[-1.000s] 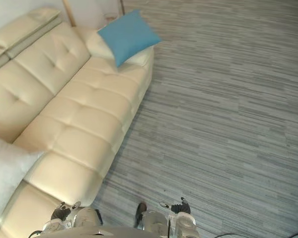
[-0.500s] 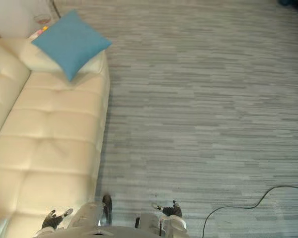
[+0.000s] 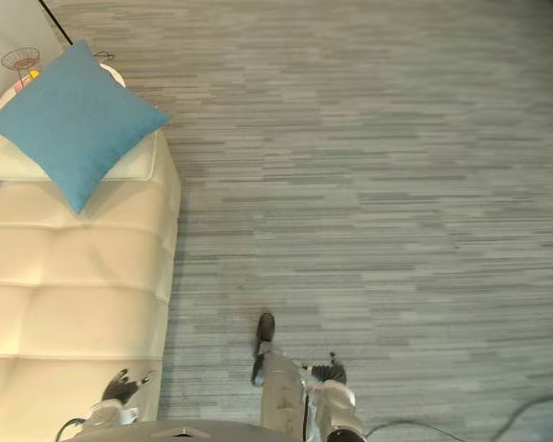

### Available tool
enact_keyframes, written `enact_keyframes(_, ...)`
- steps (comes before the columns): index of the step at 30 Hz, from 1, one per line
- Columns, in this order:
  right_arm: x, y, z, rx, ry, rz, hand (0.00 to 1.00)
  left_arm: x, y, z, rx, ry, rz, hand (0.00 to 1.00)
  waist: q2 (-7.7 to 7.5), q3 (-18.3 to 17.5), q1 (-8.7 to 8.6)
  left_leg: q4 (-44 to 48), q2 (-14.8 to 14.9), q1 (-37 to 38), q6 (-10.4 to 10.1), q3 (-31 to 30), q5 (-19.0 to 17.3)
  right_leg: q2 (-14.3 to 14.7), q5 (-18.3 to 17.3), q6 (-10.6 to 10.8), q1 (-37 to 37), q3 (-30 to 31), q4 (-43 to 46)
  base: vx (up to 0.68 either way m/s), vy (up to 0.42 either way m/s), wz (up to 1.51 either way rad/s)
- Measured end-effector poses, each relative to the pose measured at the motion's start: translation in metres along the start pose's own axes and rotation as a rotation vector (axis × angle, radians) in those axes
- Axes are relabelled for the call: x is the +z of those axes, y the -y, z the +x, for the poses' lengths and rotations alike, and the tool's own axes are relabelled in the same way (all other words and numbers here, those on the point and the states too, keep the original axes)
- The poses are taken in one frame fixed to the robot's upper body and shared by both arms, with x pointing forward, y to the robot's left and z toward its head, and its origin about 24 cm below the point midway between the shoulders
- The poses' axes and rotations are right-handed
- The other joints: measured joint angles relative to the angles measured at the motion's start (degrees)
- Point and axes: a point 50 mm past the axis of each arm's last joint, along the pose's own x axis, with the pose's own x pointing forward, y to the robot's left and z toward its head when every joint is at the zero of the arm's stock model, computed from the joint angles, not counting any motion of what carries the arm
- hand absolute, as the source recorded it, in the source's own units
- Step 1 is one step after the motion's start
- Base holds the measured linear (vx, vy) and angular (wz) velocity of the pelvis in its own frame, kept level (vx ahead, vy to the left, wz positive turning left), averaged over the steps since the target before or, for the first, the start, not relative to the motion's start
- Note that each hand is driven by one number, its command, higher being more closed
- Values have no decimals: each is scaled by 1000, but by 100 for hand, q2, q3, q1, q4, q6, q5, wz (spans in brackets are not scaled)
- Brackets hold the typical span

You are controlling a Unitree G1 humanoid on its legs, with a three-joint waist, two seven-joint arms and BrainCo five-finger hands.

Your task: Pick up cushions and gather them together orderly.

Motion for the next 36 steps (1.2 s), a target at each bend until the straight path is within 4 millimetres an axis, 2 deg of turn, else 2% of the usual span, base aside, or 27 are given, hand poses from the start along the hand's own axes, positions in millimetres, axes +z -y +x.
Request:
enact_keyframes(1, -2, -1, -1, 3, -5, 2, 0, -1, 1, 0, 8, -6, -36, 0, 42, 23, -19, 1077, 109, -419, -9, -144, 577, 42, -271, -39, 244, -71, 100, 616, -223, 19)
enact_keyframes(2, -3, -5, -2, 12, -10, 0, 0, 1, 1, 0, 8, 2, -42, 0, 56, 36, -6, 2245, 255, -938, -140, -218, 776, 106, -470, -94, 514, -97, 60, 712, -244, 12)
enact_keyframes(3, -4, -9, -3, 21, -10, 5, 0, 6, 0, 0, 12, 21, -49, 0, 57, 54, 71, 3265, 398, -1387, -116, -79, 713, 219, -630, -141, 843, -69, -23, 573, -176, -4)
enact_keyframes(5, -5, -13, -4, 35, -12, -3, 0, 15, 0, 0, 12, 62, -54, 0, 20, 153, 217, 4253, 565, -1963, 9, 318, 430, 344, -899, -192, 1552, 0, -266, 496, -119, -22)
enact_keyframes(6, -6, -16, -5, 40, -18, 10, 0, 20, 0, 0, 12, 85, -57, 0, -40, 167, 309, 4244, 532, -2282, 56, 552, 293, 352, -1048, -205, 1876, 77, -427, 540, -74, -19)
enact_keyframes(8, -4, -19, -4, 44, -15, 24, 0, 23, 0, 0, 11, 103, -59, 0, -54, 177, 323, 3802, 433, -2713, 126, 767, 89, 353, -1106, -152, 2262, 118, -738, 441, -14, -8)
enact_keyframes(9, -4, -20, -4, 44, -16, 31, 0, 24, 0, -1, 10, 113, -63, 0, -47, 172, 344, 2902, 292, -3015, 174, 963, -82, 330, -1123, -91, 2567, 139, -1023, 439, 51, -8)
enact_keyframes(11, -5, -20, -5, 37, -23, 40, 0, 26, 2, -1, 5, 124, -72, 0, -47, 171, 439, 1441, 75, -3075, 164, 1130, -47, 265, -1133, 106, 2804, 183, -1204, 444, 94, -11)
enact_keyframes(12, -6, -18, -5, 30, -25, 40, 0, 26, 4, -1, 0, 125, -80, 0, -45, 168, 466, -41, -199, -3044, 157, 1152, 290, 184, -1243, 255, 3048, 188, -1358, 471, 157, -1)
enact_keyframes(14, -7, -14, -4, 14, -32, 48, 0, 25, 4, -1, -1, 121, -84, 0, -74, 147, 540, -850, -409, -2948, 212, 1139, 1157, 106, -1376, 437, 3325, 234, -1475, 455, 167, -6)
enact_keyframes(15, -10, -13, -4, 12, -42, 45, 0, 25, 2, -1, 3, 119, -80, 0, -151, 55, 595, -970, -589, -2829, 621, 1154, 1401, -14, -1448, 555, 3444, 302, -1557, 566, 188, 2)
enact_keyframes(16, -13, -16, -5, 19, -57, 40, 0, 26, -2, 0, 12, 120, -73, 0, -287, -20, 551, -734, -734, -2888, 771, 1141, 1150, -176, -1467, 587, 3456, 317, -1487, 571, 183, 10)
enact_keyframes(17, -13, -16, -4, 20, -61, 36, 0, 27, -2, 0, 12, 124, -76, 0, -306, -24, 578, -483, -744, -2933, 813, 1140, 931, -219, -1480, 609, 3405, 394, -1252, 669, 226, 16)
enact_keyframes(18, -14, -15, -5, 18, -63, 32, 0, 27, -2, 0, 14, 124, -84, 0, -302, -32, 623, -194, -720, -2899, 825, 1159, 641, -285, -1573, 756, 3266, 519, -627, 532, 204, 4)
enact_keyframes(19, -15, -17, -5, 24, -65, 27, 0, 25, -5, 1, 20, 113, -86, 0, -345, -31, 597, -14, -770, -2656, 885, 1135, 279, -440, -1585, 1059, 2766, 667, 985, 514, 196, 6)
enact_keyframes(20, -15, -18, -5, 30, -64, 22, 0, 25, -7, 1, 25, 110, -82, 0, -387, -20, 581, 8, -820, -2533, 898, 1119, 184, -523, -1467, 1263, 2520, 746, 1632, 606, 168, 32)
enact_keyframes(21, -18, -21, -7, 47, -67, -4, 0, 21, -11, 2, 32, 92, -63, 0, -475, -23, 493, 102, -933, -2225, 956, 974, -40, -667, -1362, 1512, 2025, 931, 3131, 400, 84, 46)
enact_keyframes(22, -20, -21, -8, 49, -71, -7, 0, 20, -13, 2, 34, 86, -55, 0, -477, -24, 454, 170, -939, -2136, 982, 930, -87, -683, -1390, 1500, 1894, 929, 3473, 569, 68, 74)
enact_keyframes(24, -22, -17, -9, 42, -69, -10, 0, 17, -17, 2, 59, 69, -60, 0, -485, -23, 428, 2, -1042, -1608, 1039, 522, -176, -760, -1642, 1077, 1360, 719, 3972, 452, -3, 74)
enact_keyframes(25, -22, -16, -9, 40, -64, -8, 0, 16, -17, 2, 63, 66, -65, 0, -479, -25, 431, -60, -1043, -1520, 1016, 444, -211, -751, -1705, 1020, 1252, 691, 3886, 432, -83, 84)
enact_keyframes(29, -21, -14, -12, 34, -44, 15, 0, 17, -16, 2, 71, 56, -99, 0, -470, -12, 386, -197, -1026, -1172, 764, -463, -588, -237, -1896, 925, 644, 1366, 2003, 343, -180, 101)
enact_keyframes(30, -25, -11, -13, 25, -56, 23, 0, 15, -14, 2, 74, 49, -122, 0, -502, -30, 383, -253, -1002, -1032, 612, -834, -685, -13, -1668, 932, 695, 1962, 951, 395, -340, 164)
enact_keyframes(31, -33, -9, -16, 16, -77, 26, 0, 13, -15, 1, 82, 43, -130, 0, -583, -65, 371, -209, -1043, -1018, 494, -1102, -787, -2, -1234, 966, 752, 2189, 386, 320, -315, 156)
enact_keyframes(32, -35, -7, -17, 11, -85, 38, 0, 11, -16, 1, 87, 38, -135, 0, -604, -89, 369, -145, -1046, -1012, 432, -1264, -880, -64, -877, 1024, 814, 2130, 419, 264, -277, 144)
enact_keyframes(34, -33, 1, -14, -16, -81, 41, 0, 5, -8, -1, 89, 19, -179, 0, -340, -252, 427, 3, -788, -1102, 258, -1630, -860, -76, -1210, 736, 928, 1400, 688, 331, -319, 127)
enact_keyframes(35, -32, 1, -14, -13, -77, 38, 0, 4, -6, -2, 86, 15, -182, 0, -335, -256, 394, 84, -743, -1199, 234, -1670, -829, -88, -1252, 702, 949, 1268, 680, 296, -274, 131)
enact_keyframes(36, -29, 0, -13, -13, -68, 39, 0, 4, -3, -2, 84, 10, -204, 0, -221, -294, 382, 454, -635, -1482, 29, -1548, -713, -179, -1327, 605, 1054, 882, 627, 286, -247, 137)
